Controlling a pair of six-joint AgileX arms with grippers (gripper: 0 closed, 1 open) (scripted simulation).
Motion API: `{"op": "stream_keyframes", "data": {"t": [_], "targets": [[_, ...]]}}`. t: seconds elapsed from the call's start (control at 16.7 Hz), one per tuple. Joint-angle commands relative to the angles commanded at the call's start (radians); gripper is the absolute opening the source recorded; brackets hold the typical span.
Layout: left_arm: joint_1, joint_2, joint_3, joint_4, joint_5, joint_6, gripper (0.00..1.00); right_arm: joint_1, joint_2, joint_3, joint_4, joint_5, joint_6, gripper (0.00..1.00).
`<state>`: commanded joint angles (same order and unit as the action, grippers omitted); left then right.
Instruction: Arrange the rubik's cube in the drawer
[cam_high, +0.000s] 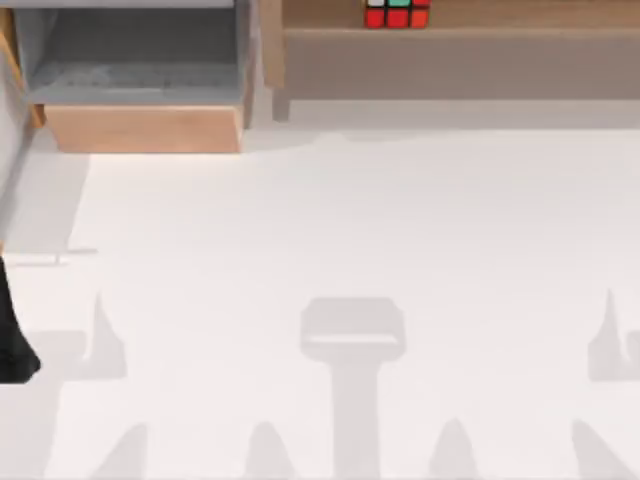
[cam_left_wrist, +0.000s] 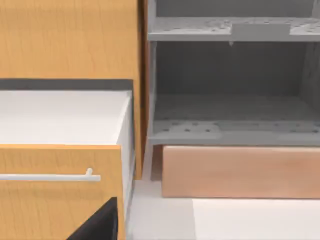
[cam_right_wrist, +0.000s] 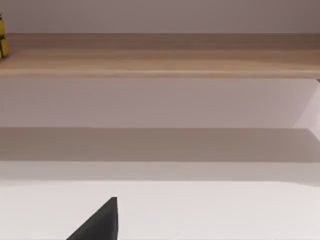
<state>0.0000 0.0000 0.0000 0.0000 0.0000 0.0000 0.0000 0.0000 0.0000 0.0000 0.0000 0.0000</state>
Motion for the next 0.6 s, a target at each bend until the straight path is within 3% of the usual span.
{"op": "stream_keyframes", "data": {"t": [0.3,0.6], "targets": [[-0.029,0.061,0.04,0.017,-0.022,-0.003,1.0,0.0,0.0,0.0,0.0,0.0,0.0,1.0],[-0.151,0.373,0.265,0.136,-0.132,0.003,1.0,0.0,0.0,0.0,0.0,0.0,0.0,1.0]]}}
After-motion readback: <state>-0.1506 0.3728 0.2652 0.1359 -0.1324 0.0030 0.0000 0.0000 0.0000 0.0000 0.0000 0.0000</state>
